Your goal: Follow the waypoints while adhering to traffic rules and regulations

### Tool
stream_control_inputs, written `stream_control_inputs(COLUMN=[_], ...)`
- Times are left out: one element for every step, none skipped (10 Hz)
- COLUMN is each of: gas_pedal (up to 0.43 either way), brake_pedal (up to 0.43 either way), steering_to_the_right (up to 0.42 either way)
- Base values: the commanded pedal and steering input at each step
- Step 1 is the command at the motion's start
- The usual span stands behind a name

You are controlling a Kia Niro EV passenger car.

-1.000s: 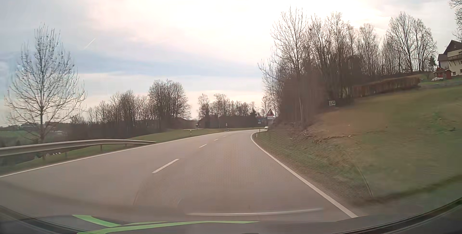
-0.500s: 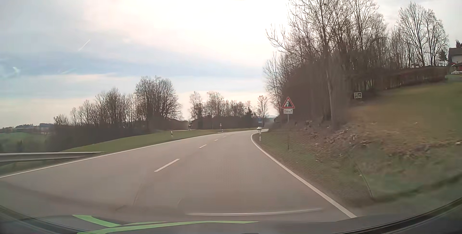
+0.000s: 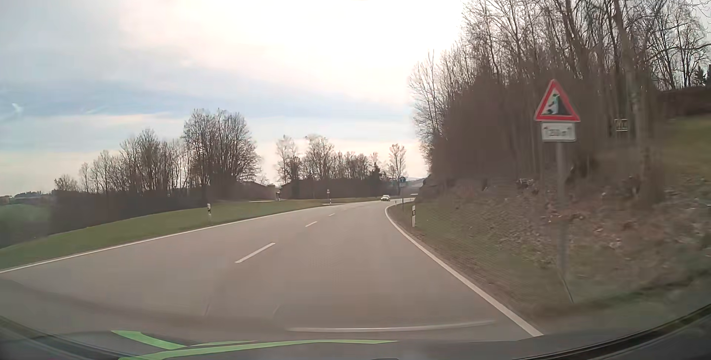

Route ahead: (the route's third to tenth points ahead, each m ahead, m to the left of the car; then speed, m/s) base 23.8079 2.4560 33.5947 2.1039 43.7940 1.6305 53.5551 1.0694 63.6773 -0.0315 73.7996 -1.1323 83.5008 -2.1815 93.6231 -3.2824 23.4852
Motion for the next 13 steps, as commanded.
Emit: stream_control_inputs(gas_pedal=[0.15, 0.15, 0.15, 0.15, 0.15, 0.15, 0.15, 0.15, 0.15, 0.15, 0.15, 0.15, 0.15], brake_pedal=[0.0, 0.0, 0.0, 0.0, 0.0, 0.0, 0.0, 0.0, 0.0, 0.0, 0.0, 0.0, 0.0], steering_to_the_right=[0.01, 0.01, 0.01, 0.01, 0.01, 0.01, 0.009, 0.009, 0.009, 0.009, 0.009, 0.009, 0.009])
